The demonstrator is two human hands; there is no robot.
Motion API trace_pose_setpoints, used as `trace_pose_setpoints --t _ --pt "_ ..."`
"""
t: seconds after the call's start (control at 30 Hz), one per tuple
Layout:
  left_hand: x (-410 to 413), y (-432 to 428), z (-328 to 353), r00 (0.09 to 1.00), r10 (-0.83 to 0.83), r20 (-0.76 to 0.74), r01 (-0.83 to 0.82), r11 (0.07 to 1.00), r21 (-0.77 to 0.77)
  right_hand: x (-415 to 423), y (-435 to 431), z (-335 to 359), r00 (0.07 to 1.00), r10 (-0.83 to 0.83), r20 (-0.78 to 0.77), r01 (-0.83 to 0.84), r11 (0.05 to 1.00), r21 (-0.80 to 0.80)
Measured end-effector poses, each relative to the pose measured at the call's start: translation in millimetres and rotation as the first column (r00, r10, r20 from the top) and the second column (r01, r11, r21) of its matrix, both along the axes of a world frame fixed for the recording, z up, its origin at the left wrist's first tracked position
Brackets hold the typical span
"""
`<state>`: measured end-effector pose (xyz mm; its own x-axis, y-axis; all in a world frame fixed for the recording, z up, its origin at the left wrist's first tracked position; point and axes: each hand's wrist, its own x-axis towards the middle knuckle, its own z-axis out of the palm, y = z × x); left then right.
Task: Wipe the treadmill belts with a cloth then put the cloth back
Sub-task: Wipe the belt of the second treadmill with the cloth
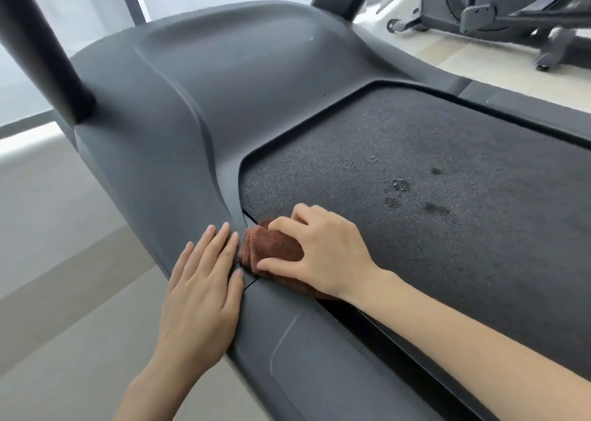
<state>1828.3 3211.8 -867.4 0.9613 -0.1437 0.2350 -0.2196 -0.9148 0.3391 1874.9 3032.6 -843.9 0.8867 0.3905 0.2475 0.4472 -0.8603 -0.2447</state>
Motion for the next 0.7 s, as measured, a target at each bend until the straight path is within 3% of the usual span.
trace_pose_setpoints --t 0.13,0.23,0.33,0.47,0.53,0.6,0.7 --pt "2.0 -0.1 1.8 0.998 -0.002 -0.067 0.006 0.998 0.065 -22.8 -36.6 -2.1 0.993 0.115 0.021 -0.116 0.993 0.034" --pt "7.8 -2.9 3.9 0.994 -0.025 -0.107 0.044 0.984 0.173 -35.3 -71.3 -3.9 0.995 0.094 0.045 -0.093 0.995 -0.032" --pt "17.2 -19.0 4.4 0.987 -0.087 -0.134 0.115 0.970 0.216 -34.2 -83.2 -3.4 0.998 0.056 0.013 -0.056 0.998 0.020" --pt "31.3 -45.3 -0.2 0.977 -0.172 -0.126 0.201 0.942 0.269 -26.9 -92.2 2.9 0.989 -0.033 -0.147 0.085 0.929 0.361" --pt "38.9 -52.2 -1.9 0.973 -0.189 -0.132 0.215 0.951 0.223 -20.0 -113.4 6.8 0.986 -0.113 -0.121 0.158 0.861 0.483" --pt "47.4 -55.2 -3.8 0.970 -0.200 -0.137 0.223 0.959 0.176 -13.0 -143.1 9.0 0.964 -0.254 -0.077 0.263 0.878 0.399" --pt "60.8 -59.9 -6.6 0.971 -0.208 -0.122 0.229 0.954 0.196 0.7 -186.9 0.3 0.863 -0.504 -0.016 0.503 0.858 0.107"
